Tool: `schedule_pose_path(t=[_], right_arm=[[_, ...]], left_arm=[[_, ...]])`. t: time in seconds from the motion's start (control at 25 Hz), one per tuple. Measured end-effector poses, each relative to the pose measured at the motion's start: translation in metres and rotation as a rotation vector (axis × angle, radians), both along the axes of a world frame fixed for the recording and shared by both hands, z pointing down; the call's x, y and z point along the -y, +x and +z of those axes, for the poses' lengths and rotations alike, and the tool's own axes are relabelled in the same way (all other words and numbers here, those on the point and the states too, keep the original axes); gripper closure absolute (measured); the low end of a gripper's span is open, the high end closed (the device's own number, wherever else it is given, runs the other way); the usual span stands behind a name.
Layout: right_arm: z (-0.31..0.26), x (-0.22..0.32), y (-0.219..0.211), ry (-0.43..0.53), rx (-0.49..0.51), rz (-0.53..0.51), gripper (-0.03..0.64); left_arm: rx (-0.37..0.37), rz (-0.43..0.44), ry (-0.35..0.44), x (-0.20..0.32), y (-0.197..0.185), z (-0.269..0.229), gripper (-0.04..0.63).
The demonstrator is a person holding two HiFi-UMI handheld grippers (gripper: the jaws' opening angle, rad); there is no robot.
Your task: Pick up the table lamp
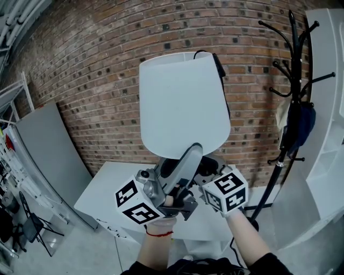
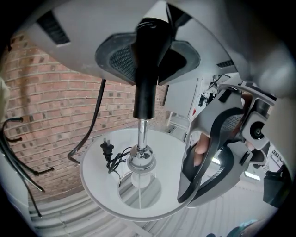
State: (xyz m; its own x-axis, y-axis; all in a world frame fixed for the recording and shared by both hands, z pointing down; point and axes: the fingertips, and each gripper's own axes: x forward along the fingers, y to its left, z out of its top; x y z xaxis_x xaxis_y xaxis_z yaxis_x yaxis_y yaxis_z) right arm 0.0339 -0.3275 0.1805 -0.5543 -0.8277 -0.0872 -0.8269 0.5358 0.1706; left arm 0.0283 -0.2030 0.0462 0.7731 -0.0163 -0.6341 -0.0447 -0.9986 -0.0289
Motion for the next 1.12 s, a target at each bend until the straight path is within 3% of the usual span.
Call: schedule_pose_path(t=[1.12], right_arm=[[-0.016,-0.028,-0.016,0.04,-0.008,-0.005,0.465]], left_arm=[[-0.067,-0.005,0.007,-0.03,-0.019,-0.012,0.584]])
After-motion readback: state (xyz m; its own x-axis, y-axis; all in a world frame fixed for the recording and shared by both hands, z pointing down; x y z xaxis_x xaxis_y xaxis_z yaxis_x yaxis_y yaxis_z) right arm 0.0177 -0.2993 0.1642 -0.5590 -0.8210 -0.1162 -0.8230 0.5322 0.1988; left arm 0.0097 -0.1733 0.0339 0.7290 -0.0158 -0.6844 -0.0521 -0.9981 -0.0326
